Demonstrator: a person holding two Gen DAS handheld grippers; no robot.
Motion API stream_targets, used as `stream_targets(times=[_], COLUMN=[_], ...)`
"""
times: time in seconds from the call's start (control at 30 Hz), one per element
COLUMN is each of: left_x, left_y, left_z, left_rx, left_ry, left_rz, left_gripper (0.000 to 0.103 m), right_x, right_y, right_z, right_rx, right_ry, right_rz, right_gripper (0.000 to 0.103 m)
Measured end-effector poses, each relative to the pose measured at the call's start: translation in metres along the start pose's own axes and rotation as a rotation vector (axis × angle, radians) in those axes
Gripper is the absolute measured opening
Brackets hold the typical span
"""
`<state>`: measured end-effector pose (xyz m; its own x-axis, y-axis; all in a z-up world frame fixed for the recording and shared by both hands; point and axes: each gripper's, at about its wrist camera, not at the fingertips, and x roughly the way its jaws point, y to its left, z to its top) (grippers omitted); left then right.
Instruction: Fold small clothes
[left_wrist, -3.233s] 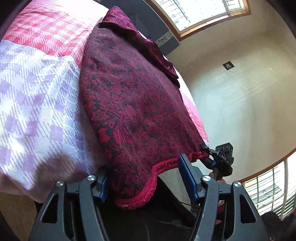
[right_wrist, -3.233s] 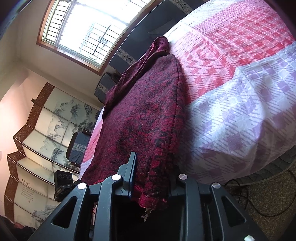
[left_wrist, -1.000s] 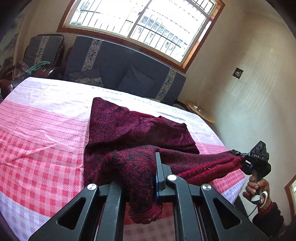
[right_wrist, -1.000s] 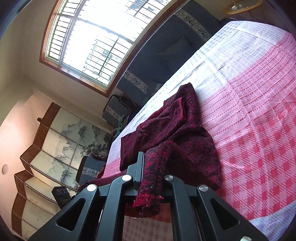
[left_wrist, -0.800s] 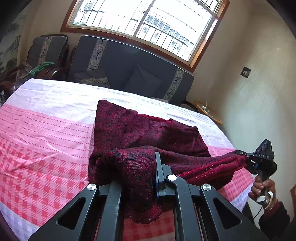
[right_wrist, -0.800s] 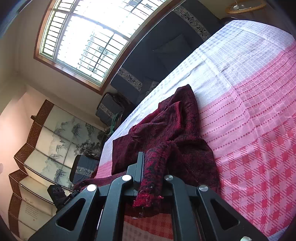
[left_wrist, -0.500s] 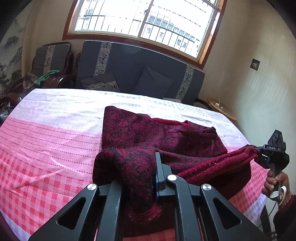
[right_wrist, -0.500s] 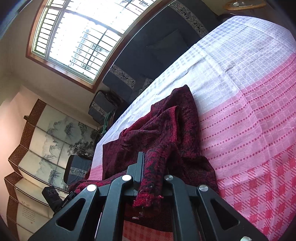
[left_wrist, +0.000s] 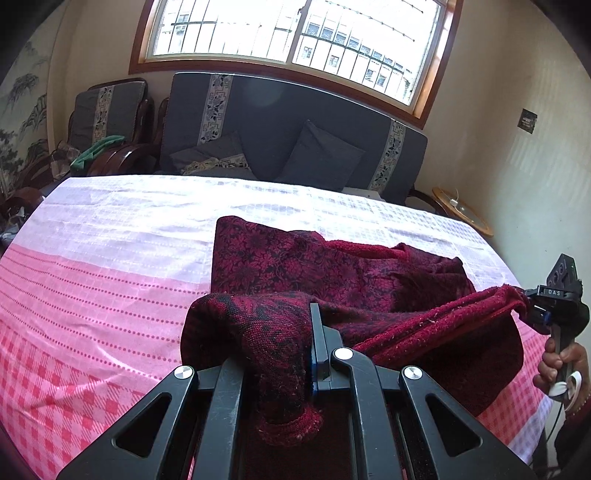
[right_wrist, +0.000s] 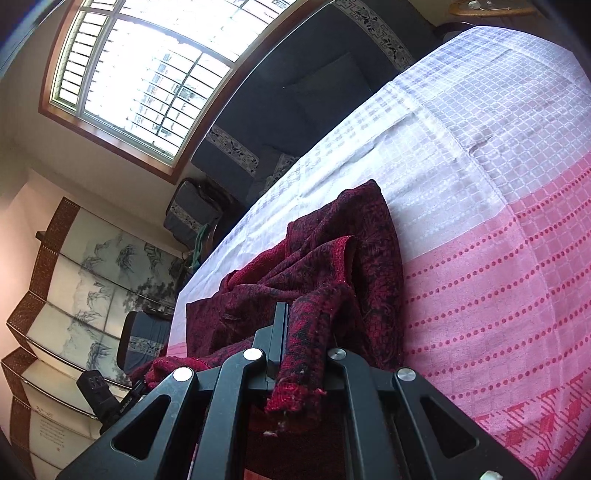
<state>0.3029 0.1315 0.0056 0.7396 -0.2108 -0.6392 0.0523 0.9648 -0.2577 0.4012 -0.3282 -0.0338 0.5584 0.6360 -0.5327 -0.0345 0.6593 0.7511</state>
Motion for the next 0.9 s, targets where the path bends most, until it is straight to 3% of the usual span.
stream_targets(times=[0.9], left_x=[0.049], left_y=[0.005], left_z=[0.037], left_rx=[-0.03], left_ry=[0.02], left_rz=[0.047], left_gripper=[0.009], right_x=[0.033], right_y=[-0.02], right_z=[0.031], right_rx=[0.04], right_ry=[0.012], right_rz=[0.027], right_gripper=[0.006])
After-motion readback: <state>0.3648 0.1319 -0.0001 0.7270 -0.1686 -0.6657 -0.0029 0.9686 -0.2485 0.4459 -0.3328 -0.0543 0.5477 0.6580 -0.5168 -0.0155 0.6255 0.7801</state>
